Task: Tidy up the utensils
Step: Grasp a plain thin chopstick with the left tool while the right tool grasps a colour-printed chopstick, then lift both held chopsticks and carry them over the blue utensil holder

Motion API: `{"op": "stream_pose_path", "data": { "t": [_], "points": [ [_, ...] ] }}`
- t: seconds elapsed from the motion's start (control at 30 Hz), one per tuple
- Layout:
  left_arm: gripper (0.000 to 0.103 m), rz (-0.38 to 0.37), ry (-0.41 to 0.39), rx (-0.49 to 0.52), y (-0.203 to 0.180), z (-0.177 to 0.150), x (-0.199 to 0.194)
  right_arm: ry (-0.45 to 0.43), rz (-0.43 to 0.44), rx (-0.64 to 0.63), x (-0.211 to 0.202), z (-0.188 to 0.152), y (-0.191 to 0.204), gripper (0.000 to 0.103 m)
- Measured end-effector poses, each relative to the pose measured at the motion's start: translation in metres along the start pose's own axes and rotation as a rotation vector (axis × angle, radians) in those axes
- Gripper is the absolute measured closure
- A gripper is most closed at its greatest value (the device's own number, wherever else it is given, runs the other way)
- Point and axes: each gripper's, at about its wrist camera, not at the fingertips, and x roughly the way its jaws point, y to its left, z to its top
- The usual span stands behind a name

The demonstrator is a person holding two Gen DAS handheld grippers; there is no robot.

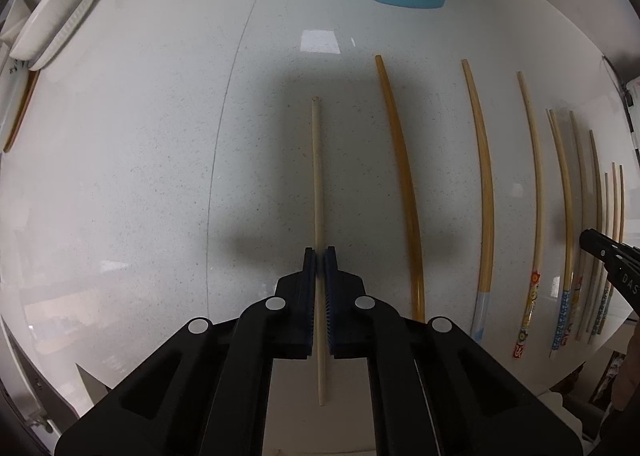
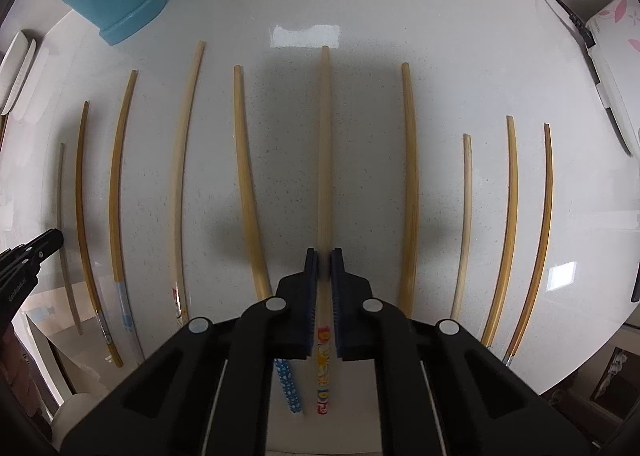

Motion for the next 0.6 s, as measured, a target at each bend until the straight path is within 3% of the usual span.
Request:
{"op": "stream_pose_path", "data": {
  "t": [0.23,0.6],
  "points": [
    [0.100,-0.038,-0.031,-0.009,-0.002,0.005,-0.003,-0.014,-0.003,0.006,-0.013,0.003,0.006,0.097],
    [0.100,-0.081,-0.196,-0.034,0.005,-0.005,-0.050,-0.112,0.021,0.015,-0.046,0.003,0.002,0.097]
  ]
}}
